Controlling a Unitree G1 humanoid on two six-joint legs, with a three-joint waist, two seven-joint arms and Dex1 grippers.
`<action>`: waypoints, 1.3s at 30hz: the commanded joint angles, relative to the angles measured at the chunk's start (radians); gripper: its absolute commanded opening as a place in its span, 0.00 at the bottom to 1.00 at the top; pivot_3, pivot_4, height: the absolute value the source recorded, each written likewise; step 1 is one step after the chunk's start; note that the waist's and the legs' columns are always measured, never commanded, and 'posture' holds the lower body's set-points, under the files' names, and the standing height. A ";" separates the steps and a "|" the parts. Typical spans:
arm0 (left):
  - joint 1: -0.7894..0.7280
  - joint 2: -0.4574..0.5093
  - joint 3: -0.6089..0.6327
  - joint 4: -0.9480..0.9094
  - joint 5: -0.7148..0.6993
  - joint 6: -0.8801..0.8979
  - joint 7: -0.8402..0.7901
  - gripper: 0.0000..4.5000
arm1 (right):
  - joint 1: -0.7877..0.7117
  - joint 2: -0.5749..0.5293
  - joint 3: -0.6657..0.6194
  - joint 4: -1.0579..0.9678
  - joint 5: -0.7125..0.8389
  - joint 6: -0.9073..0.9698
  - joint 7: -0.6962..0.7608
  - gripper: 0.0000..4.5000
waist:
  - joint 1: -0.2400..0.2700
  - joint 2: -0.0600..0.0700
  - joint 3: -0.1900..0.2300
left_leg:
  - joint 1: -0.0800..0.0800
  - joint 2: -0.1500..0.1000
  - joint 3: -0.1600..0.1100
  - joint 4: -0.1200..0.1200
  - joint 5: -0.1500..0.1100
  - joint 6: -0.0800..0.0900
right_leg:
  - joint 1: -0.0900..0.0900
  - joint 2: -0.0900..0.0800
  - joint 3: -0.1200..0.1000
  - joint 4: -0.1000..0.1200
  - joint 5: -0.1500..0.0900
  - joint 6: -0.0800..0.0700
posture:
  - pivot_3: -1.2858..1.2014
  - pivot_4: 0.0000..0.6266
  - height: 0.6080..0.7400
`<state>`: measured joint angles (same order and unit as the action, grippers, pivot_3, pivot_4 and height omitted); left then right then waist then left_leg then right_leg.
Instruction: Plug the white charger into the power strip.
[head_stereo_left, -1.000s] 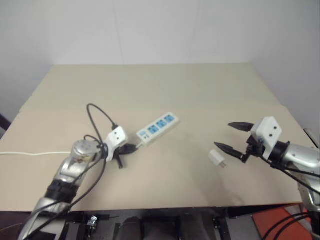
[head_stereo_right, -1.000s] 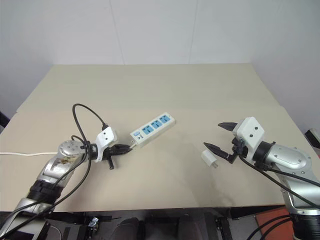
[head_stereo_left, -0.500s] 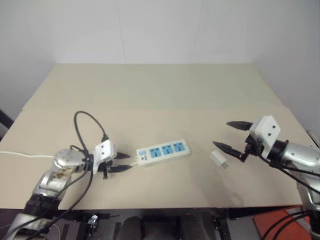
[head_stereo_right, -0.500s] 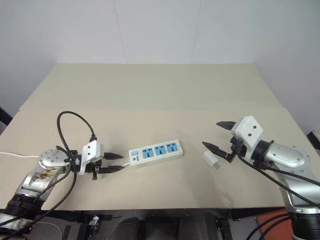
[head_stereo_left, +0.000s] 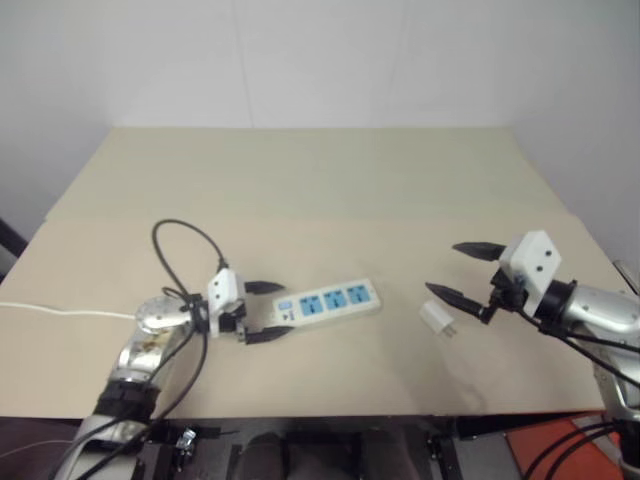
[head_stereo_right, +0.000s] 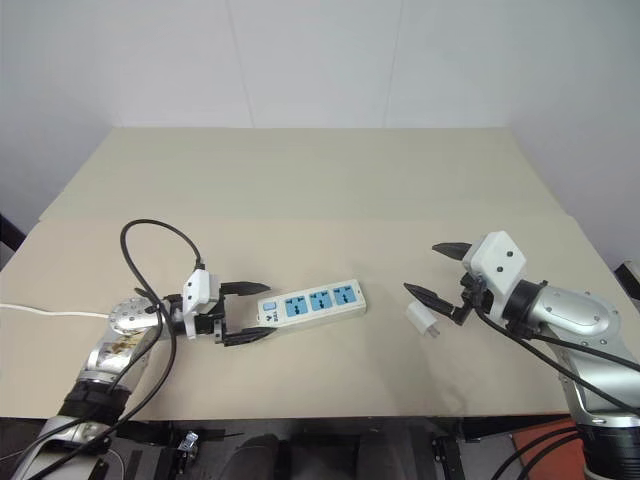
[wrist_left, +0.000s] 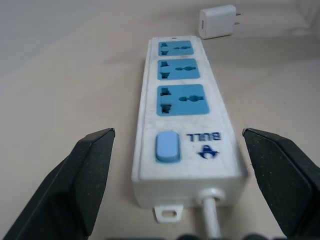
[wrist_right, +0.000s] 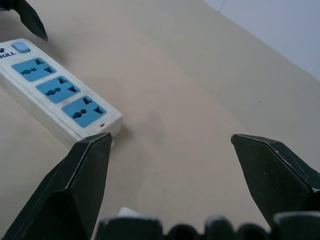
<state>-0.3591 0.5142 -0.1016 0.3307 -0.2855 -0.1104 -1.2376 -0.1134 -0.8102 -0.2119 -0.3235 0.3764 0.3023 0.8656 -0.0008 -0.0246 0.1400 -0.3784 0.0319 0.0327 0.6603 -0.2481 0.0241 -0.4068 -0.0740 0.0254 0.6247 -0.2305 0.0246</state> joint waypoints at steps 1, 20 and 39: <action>-0.036 -0.021 -0.013 0.051 0.016 -0.042 -0.021 0.99 | -0.019 -0.003 -0.026 -0.029 0.017 -0.001 -0.006 1.00 | 0.000 0.000 0.000 | 0.000 0.000 0.000 0.000 0.000 0.000 | 0.000 0.000 0.000 0.000 0.000 0.000 | 0.52 0.24 1.00; -0.045 -0.066 -0.058 0.126 0.077 -0.030 -0.029 0.73 | -0.042 -0.014 -0.025 -0.035 0.036 0.008 0.012 1.00 | 0.009 0.000 0.000 | 0.003 0.000 0.000 0.000 0.000 0.000 | 0.003 0.000 0.000 0.000 -0.001 0.001 | 0.52 0.24 1.00; -0.040 0.020 -0.053 0.080 0.051 -0.066 -0.185 0.73 | -0.677 -0.159 0.217 0.145 0.086 1.018 -0.142 1.00 | -0.012 0.001 0.000 | -0.006 0.001 -0.002 0.000 0.000 0.000 | -0.007 -0.001 -0.001 0.001 0.000 -0.002 | 0.52 0.24 1.00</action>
<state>-0.4181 0.5130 -0.1487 0.4315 -0.2343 -0.1712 -1.3907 -0.7367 -0.9450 -0.0381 -0.1848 0.4477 1.1748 0.7308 -0.0126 -0.0237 0.1396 -0.3864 0.0330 0.0308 0.6597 -0.2481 0.0242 -0.4155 -0.0745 0.0243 0.6259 -0.2301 0.0228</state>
